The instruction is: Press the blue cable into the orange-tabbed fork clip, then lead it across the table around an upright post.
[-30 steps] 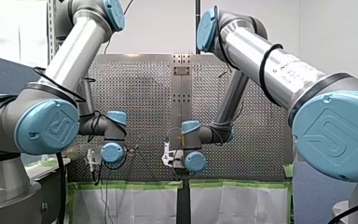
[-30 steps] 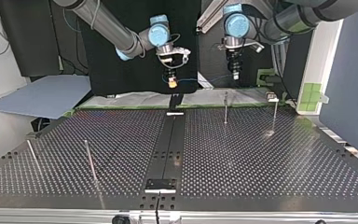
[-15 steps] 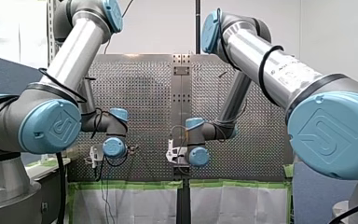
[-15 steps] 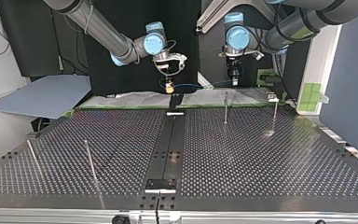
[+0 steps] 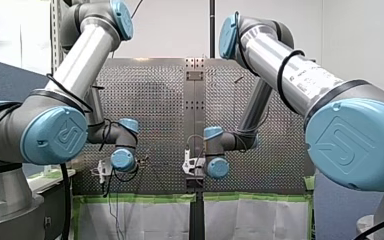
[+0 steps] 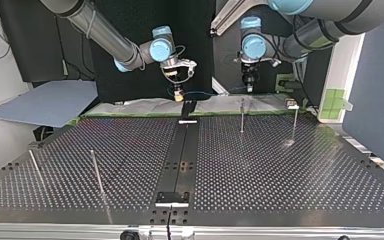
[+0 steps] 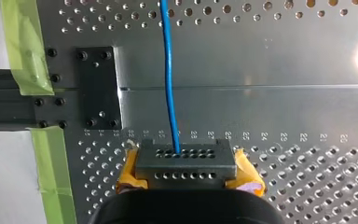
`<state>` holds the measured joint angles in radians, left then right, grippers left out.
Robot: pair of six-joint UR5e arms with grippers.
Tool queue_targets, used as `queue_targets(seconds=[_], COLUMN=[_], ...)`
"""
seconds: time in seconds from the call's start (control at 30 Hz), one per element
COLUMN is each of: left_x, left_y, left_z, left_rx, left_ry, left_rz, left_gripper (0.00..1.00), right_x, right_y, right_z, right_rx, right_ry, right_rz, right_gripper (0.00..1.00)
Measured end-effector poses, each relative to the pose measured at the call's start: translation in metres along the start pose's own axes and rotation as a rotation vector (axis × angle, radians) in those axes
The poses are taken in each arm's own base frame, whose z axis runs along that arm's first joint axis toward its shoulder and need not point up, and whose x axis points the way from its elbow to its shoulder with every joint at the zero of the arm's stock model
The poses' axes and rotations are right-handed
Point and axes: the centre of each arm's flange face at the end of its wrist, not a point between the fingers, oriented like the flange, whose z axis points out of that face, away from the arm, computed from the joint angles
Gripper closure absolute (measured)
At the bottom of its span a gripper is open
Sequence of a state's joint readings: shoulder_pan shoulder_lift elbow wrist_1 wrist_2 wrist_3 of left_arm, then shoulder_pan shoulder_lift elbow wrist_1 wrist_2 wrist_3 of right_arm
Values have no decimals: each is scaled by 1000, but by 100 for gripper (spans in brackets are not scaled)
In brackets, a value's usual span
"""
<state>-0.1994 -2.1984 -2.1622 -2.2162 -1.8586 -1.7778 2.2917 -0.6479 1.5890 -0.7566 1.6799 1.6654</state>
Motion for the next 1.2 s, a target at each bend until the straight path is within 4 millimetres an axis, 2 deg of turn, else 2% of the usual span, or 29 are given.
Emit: queue_targets(seconds=[0.27,0.67,0.97,1.2], left_x=[-13,-26,-21,-18], left_y=[2,40,43,40], left_z=[19,47,51,47], left_rx=[-9,-78,-82,-74], left_ry=[3,-8,7,25], left_rz=[-21,-51,-46,-29], left_gripper=[100,100,100,100], right_x=[-9,-5,-3,5], right_y=[-1,-4,-5,-17], right_z=[1,6,8,14], right_rx=[20,28,31,70], right_ry=[-13,-2,4,25], right_rz=[-5,-6,-15,-26], right_gripper=[100,100,100,100])
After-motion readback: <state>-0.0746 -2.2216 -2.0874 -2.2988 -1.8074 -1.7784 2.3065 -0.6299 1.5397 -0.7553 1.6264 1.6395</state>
